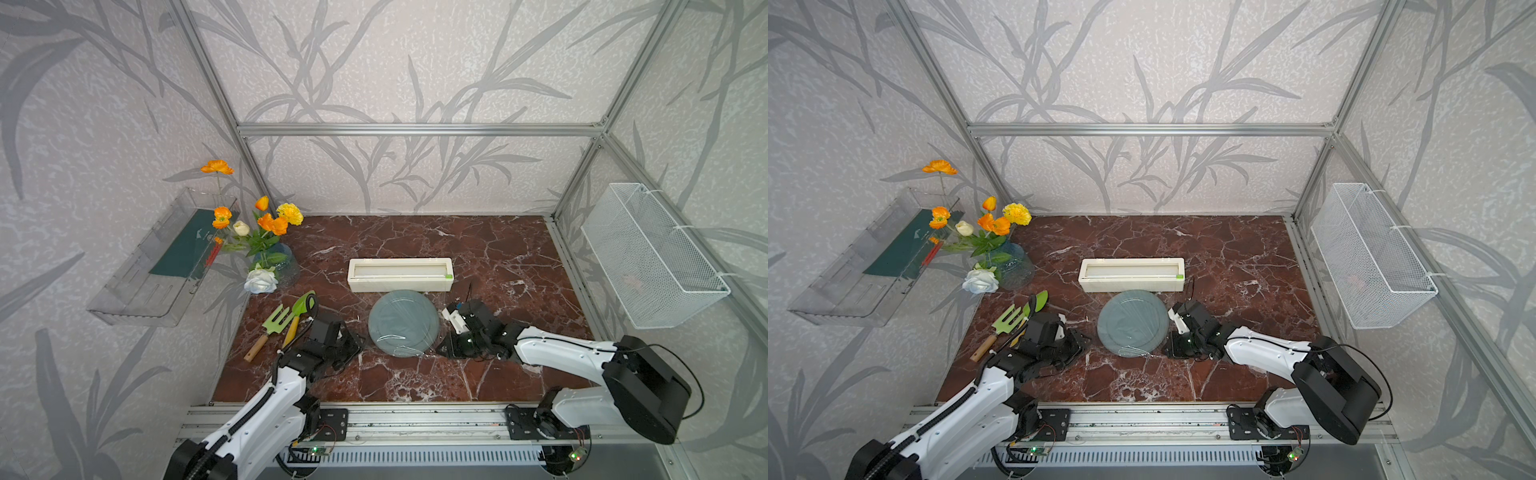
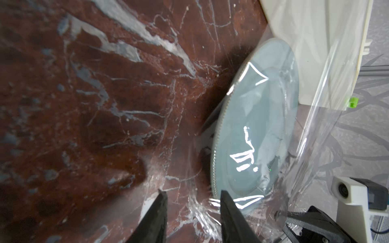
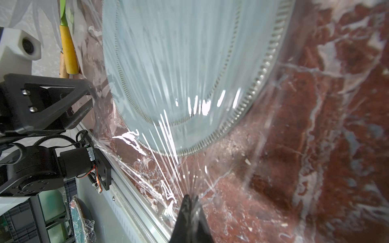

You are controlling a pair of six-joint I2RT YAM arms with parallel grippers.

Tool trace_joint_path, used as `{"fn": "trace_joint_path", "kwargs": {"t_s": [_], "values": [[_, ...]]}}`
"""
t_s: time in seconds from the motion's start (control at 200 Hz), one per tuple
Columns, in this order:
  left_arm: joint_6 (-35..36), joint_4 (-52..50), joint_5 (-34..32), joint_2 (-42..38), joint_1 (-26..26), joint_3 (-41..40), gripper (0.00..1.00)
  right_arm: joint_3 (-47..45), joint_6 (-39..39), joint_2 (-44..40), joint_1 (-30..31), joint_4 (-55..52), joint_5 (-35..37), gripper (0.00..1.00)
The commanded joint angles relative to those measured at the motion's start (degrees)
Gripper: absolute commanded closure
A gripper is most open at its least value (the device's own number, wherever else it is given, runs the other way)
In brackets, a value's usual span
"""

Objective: Wrap the plate with plastic wrap
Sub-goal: Cover the plate with plastic wrap.

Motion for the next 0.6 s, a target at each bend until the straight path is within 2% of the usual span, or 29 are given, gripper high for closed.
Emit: {"fn": "trace_joint_path", "kwargs": {"t_s": [0.0,0.195,0.42,0.595], "values": [[-2.2,4.1,-3.2,1.6,-0.4,-0.6,0.60,-0.1,-0.4,0.3,0.5,-1.0,0.2,1.00],[-5.0,7.7,-5.4,3.0,-1.0,-2.0,0.60,0.3,-0.4,1.2,0.5,-0.4,-0.2,1.00],[-9.6,12.5,-10.2,2.6,-3.4,-4.3,0.67,0.4,0.1,2.1,0.5,0.7,-0.7,1.00],[-9.2,13.4,-12.7,5.4,-5.3,-3.0,0.68,0.6,0.3,3.1,0.5,1.4,-1.3,1.00]]}}
